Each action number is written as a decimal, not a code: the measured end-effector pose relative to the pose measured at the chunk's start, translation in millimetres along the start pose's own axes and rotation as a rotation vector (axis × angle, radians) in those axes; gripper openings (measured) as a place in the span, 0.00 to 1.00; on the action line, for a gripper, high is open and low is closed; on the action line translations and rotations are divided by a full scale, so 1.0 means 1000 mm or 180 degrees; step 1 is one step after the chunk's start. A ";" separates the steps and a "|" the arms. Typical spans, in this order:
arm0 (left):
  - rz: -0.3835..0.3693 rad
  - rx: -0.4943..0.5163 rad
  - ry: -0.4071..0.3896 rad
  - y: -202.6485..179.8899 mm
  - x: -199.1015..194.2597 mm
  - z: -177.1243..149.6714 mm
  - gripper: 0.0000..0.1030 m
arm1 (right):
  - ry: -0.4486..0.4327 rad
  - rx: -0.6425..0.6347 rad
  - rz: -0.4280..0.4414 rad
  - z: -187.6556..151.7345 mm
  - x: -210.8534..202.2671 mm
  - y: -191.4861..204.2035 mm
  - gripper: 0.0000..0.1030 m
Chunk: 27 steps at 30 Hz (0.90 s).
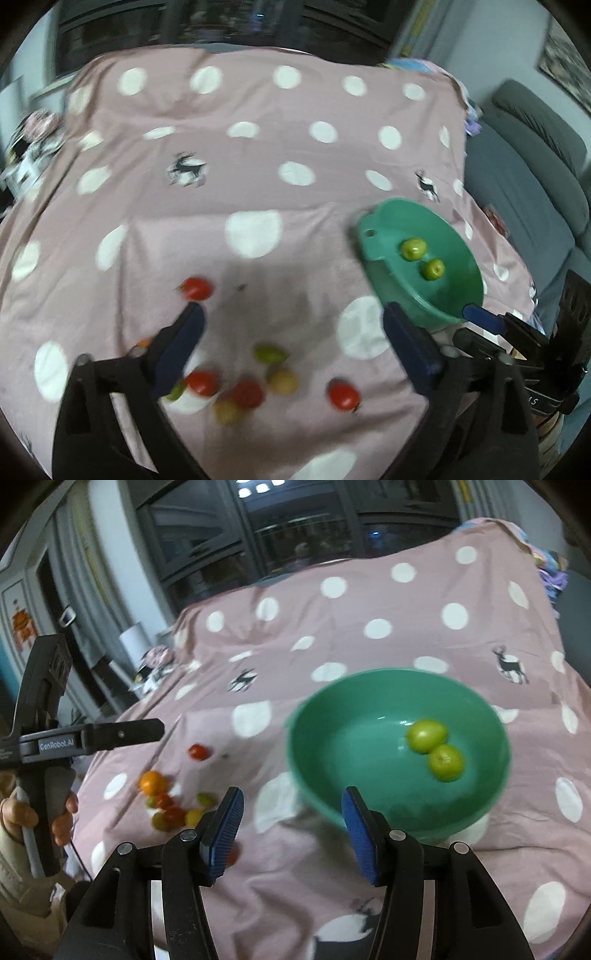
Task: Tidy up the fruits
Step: 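Move the right tool back toward the remaining fruit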
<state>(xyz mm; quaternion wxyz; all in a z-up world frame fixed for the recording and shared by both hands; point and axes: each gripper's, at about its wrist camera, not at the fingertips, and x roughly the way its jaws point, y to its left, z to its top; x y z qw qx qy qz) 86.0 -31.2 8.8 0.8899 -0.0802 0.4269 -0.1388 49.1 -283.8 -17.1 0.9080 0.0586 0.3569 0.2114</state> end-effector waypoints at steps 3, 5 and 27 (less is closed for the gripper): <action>0.0042 -0.0189 -0.0074 0.022 -0.020 -0.015 0.99 | 0.0079 -0.0119 0.0083 -0.005 0.004 0.018 0.54; 0.0119 -0.0262 -0.0102 0.033 -0.030 -0.024 0.99 | 0.0126 -0.0184 0.0133 -0.008 0.006 0.028 0.54; 0.0204 -0.0143 0.0002 0.064 -0.042 -0.092 0.99 | 0.0557 -0.0609 0.0274 -0.033 0.031 0.099 0.54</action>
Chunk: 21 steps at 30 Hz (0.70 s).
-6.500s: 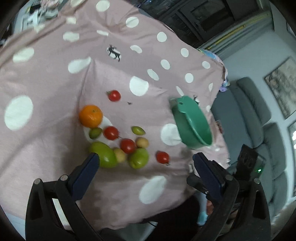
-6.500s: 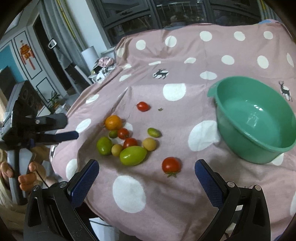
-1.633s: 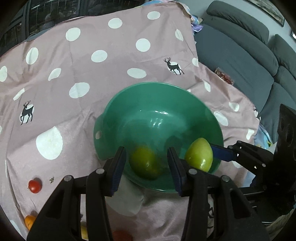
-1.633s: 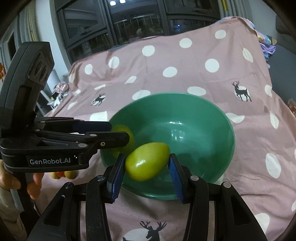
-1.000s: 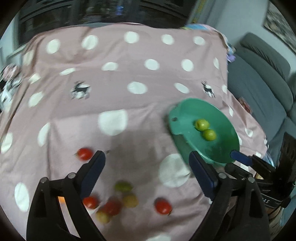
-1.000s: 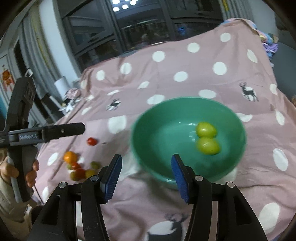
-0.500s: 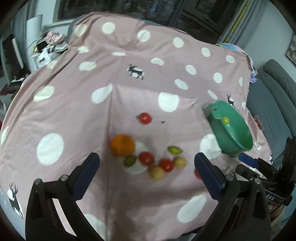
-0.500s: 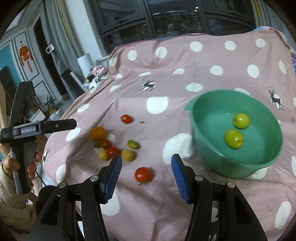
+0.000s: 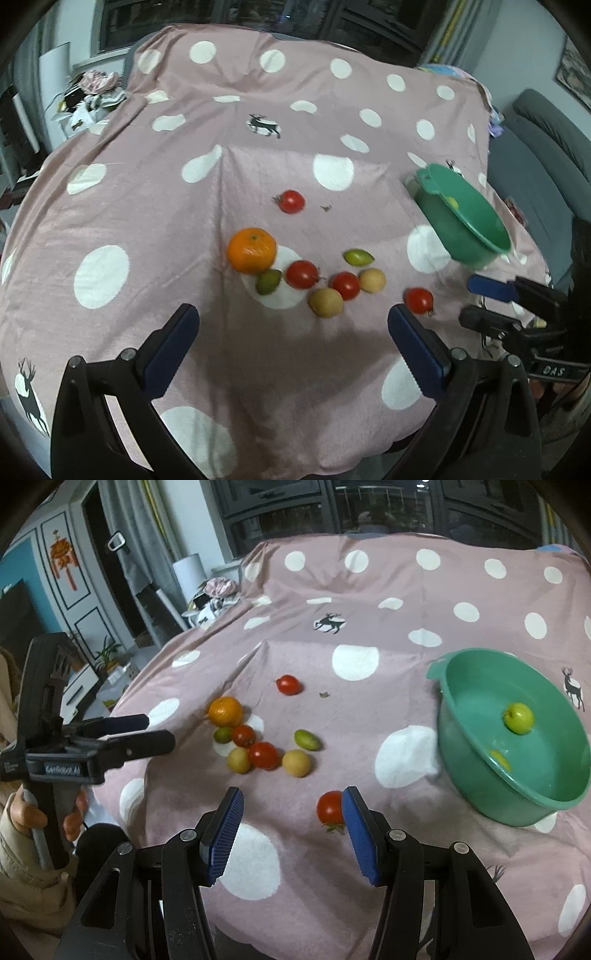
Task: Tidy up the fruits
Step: 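Move the right tool back toward the remaining fruit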
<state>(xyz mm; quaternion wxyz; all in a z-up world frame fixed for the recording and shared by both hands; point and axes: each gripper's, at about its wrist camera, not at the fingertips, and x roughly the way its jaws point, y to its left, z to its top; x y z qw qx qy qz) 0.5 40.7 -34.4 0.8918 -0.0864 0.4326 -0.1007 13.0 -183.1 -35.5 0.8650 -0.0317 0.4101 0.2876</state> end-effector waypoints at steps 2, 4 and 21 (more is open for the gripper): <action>-0.0002 0.0094 0.0037 -0.004 0.003 -0.003 0.99 | 0.0035 -0.0001 0.0002 0.000 0.005 0.001 0.54; -0.0002 0.0170 0.0093 -0.009 0.009 -0.005 0.98 | 0.0060 -0.0005 -0.0009 0.000 0.009 0.001 0.54; -0.0021 0.0347 0.0355 -0.025 0.049 -0.002 0.80 | 0.0278 -0.0045 -0.0031 0.010 0.050 0.000 0.54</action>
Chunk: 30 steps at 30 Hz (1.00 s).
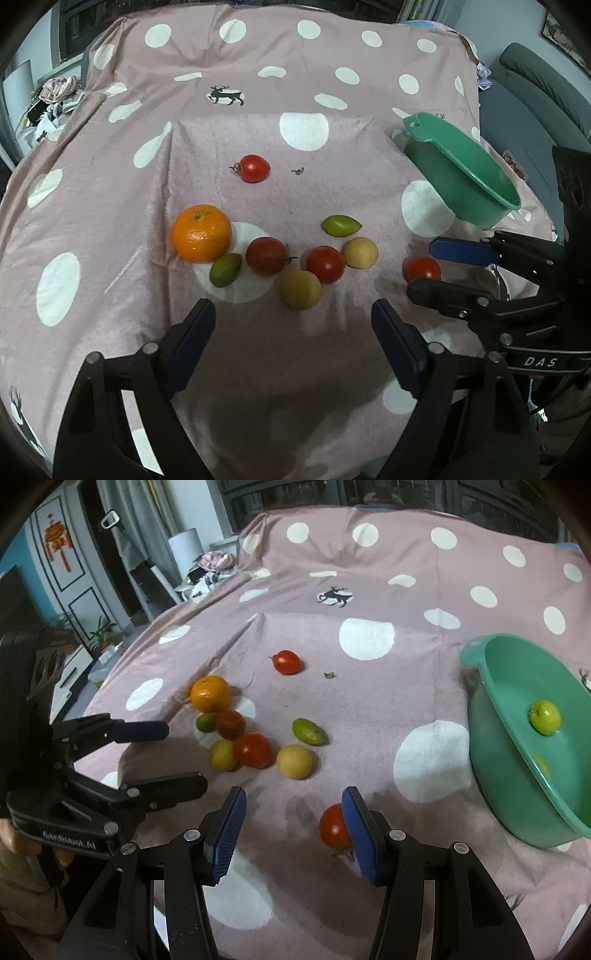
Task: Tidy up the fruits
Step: 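Move the right tool back toward the remaining fruit, then grasp the yellow round fruit with the right tool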
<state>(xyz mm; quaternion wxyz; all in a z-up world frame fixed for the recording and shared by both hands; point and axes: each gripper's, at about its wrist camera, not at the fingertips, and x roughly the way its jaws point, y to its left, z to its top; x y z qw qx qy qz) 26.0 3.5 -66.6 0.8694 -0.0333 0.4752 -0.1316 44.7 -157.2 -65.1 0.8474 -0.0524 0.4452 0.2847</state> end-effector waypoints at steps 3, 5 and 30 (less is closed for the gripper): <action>-0.0011 0.0012 0.0045 -0.002 0.007 0.002 0.74 | 0.0031 -0.0005 0.0003 0.004 0.007 -0.001 0.54; -0.0018 0.0008 0.0072 -0.003 0.011 0.004 0.69 | 0.0039 -0.0046 0.0019 0.007 0.011 0.000 0.54; -0.0016 0.0113 0.0250 -0.004 0.036 0.013 0.40 | 0.0441 -0.0319 0.0256 0.032 0.052 -0.002 0.41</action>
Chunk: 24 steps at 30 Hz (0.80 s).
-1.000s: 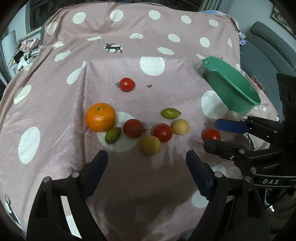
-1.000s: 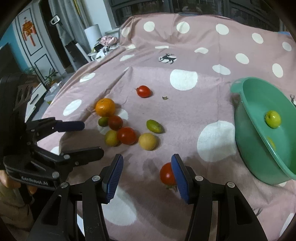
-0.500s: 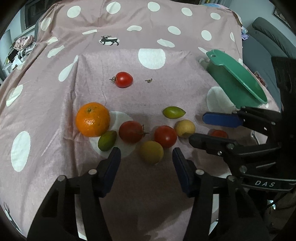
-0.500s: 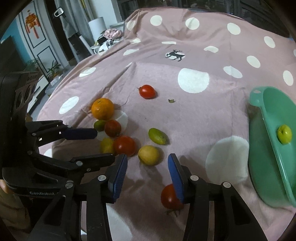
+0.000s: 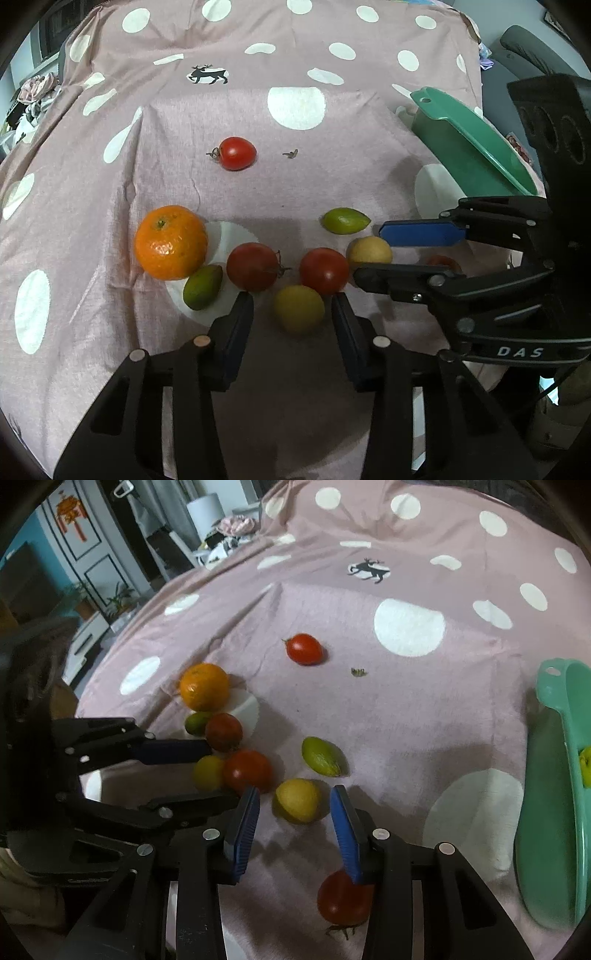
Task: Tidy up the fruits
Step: 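Grasp the yellow round fruit with the right tool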
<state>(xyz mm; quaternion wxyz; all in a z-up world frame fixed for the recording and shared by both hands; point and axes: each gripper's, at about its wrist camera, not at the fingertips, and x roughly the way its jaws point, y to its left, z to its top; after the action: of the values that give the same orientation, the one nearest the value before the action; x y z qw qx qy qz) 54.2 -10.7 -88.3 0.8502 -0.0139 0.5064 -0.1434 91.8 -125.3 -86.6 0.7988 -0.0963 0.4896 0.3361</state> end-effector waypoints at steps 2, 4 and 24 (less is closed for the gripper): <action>0.0012 0.0001 -0.0006 0.000 0.000 0.000 0.39 | 0.0017 -0.0039 -0.0003 0.001 0.001 0.002 0.41; 0.0009 -0.0018 -0.0016 0.002 0.001 0.001 0.37 | 0.0024 -0.0058 0.0022 0.001 0.002 0.002 0.36; 0.0078 -0.0047 -0.0126 0.003 -0.010 -0.002 0.27 | -0.0086 0.0113 0.0095 -0.012 -0.004 0.000 0.28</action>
<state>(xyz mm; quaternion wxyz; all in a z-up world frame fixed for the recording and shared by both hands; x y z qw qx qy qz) 49.0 -5.5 -81.2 0.8616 -0.0168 0.4907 -0.1289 82.7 -132.7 -89.5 0.8018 -0.0702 0.4861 0.3405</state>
